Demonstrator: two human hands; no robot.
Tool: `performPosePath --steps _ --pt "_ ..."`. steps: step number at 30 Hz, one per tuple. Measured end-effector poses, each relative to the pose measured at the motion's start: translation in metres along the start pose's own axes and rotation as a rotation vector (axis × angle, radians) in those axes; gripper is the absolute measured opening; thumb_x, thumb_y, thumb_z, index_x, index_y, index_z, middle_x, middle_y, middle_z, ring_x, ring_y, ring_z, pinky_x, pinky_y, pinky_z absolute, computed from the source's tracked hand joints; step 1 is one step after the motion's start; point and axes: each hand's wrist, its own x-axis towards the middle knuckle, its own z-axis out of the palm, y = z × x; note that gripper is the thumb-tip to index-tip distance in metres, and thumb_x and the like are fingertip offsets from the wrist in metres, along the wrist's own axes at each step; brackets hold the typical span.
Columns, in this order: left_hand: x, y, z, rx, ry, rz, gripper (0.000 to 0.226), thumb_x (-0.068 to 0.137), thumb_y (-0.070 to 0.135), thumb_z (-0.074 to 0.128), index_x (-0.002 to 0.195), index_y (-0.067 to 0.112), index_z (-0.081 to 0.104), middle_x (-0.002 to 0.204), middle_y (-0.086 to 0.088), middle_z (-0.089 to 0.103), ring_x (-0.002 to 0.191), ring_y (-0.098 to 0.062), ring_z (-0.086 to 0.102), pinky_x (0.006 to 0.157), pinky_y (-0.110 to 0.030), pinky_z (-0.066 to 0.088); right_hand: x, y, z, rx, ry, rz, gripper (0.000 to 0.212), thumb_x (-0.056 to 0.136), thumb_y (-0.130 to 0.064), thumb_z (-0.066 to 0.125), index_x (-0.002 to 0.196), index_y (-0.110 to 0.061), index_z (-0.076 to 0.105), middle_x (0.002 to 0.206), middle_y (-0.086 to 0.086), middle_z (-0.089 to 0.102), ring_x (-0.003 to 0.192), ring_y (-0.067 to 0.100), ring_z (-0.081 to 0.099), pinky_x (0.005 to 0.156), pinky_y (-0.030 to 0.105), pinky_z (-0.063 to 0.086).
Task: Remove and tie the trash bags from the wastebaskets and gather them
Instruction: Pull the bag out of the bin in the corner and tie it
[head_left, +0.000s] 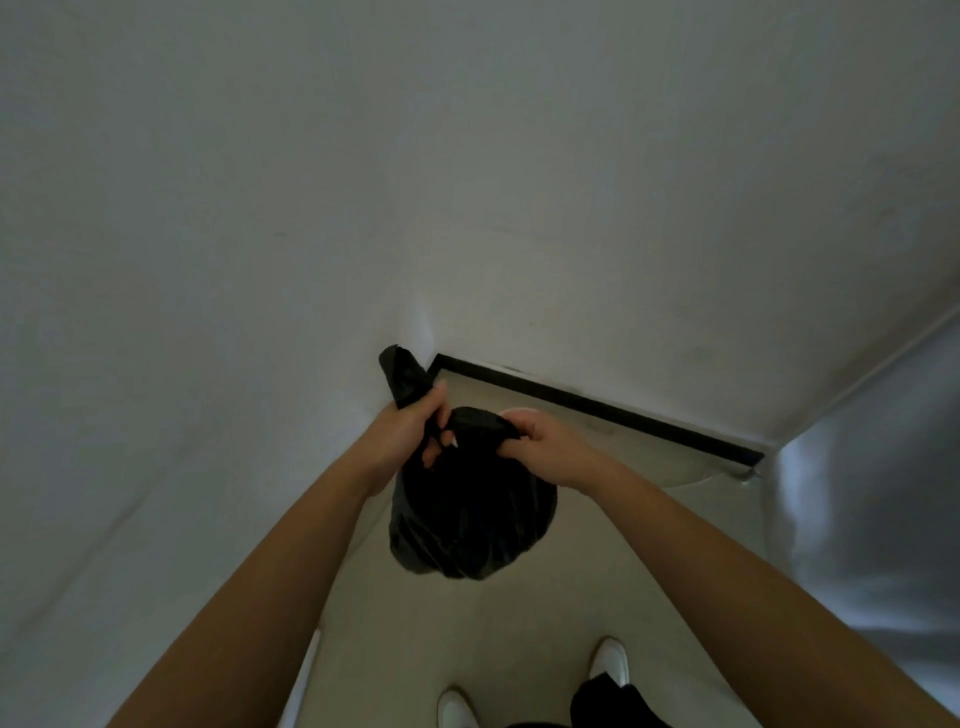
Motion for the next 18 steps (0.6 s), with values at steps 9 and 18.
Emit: performPosePath --steps 9,18 --pt "0.025 0.002 0.008 -0.305 0.573 0.080 0.046 0.103 0.039 0.046 0.074 0.009 0.064 0.077 -0.009 0.070 0.072 -0.022 0.066 0.066 -0.026 0.055 -0.003 -0.024 -0.007 0.086 0.054 0.028 0.032 0.074 -0.047 0.052 0.095 -0.027 0.064 0.087 -0.002 0.070 0.088 0.027 0.068 0.089 0.049 0.051" --pt "0.027 0.010 0.015 -0.953 0.235 0.001 0.051 0.102 0.039 0.043 0.057 0.019 0.032 0.058 -0.001 0.039 0.051 -0.018 0.041 0.069 -0.032 0.040 -0.002 -0.008 -0.017 0.323 -0.052 0.127 0.049 0.074 -0.057 0.054 0.104 -0.024 0.074 0.109 0.004 0.072 0.106 0.025 0.066 0.102 0.048 0.047"
